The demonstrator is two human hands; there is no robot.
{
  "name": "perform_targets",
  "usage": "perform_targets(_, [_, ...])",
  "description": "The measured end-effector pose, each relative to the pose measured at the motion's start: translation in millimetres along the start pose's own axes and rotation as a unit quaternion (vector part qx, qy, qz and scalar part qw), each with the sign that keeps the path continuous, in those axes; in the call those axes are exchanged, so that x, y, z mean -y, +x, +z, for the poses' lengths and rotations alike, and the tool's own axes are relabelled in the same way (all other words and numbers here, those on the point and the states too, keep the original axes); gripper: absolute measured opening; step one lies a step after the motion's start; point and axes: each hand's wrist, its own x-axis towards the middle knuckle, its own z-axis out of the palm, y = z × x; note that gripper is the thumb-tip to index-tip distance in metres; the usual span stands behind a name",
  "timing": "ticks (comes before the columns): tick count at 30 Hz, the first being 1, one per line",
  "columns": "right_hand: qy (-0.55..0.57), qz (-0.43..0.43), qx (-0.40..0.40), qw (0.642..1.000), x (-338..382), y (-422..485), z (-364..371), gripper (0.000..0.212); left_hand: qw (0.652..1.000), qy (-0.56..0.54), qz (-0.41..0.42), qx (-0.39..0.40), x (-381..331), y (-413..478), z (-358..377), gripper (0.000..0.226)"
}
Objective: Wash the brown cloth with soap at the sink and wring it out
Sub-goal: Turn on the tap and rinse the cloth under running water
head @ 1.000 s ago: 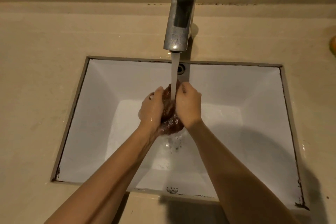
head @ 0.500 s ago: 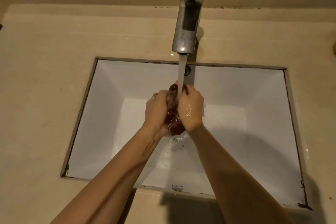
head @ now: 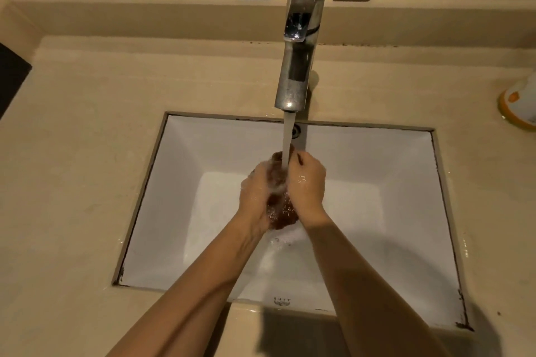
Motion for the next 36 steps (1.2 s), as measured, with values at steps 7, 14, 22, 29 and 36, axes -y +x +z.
perform_targets(7, [0.116,-0.035,0.099,0.988,-0.9,6.5,-16.9,0.024,0.981,-0.158,-0.055,0.103,4.4,-10.0,-22.0,0.055])
perform_targets(14, [-0.001,-0.157,0.162,0.974,-2.8,-22.6,-37.4,0.011,0.965,-0.214,-0.108,0.108,-14.1,-10.4,-10.9,0.070])
perform_targets(22, [0.005,-0.001,0.003,1.000,12.3,-8.5,-15.3,0.027,0.991,-0.103,-0.069,0.049,-17.3,-12.3,11.0,0.043])
perform_targets(29, [-0.003,-0.007,0.265,0.964,23.9,-16.5,-46.7,0.032,1.000,-0.021,0.012,-0.010,-23.3,-2.8,-7.1,0.062])
perform_targets(36, [-0.052,-0.073,0.037,0.995,24.2,-25.6,-12.7,0.017,0.999,0.008,0.038,0.034,-22.6,-6.6,1.1,0.047])
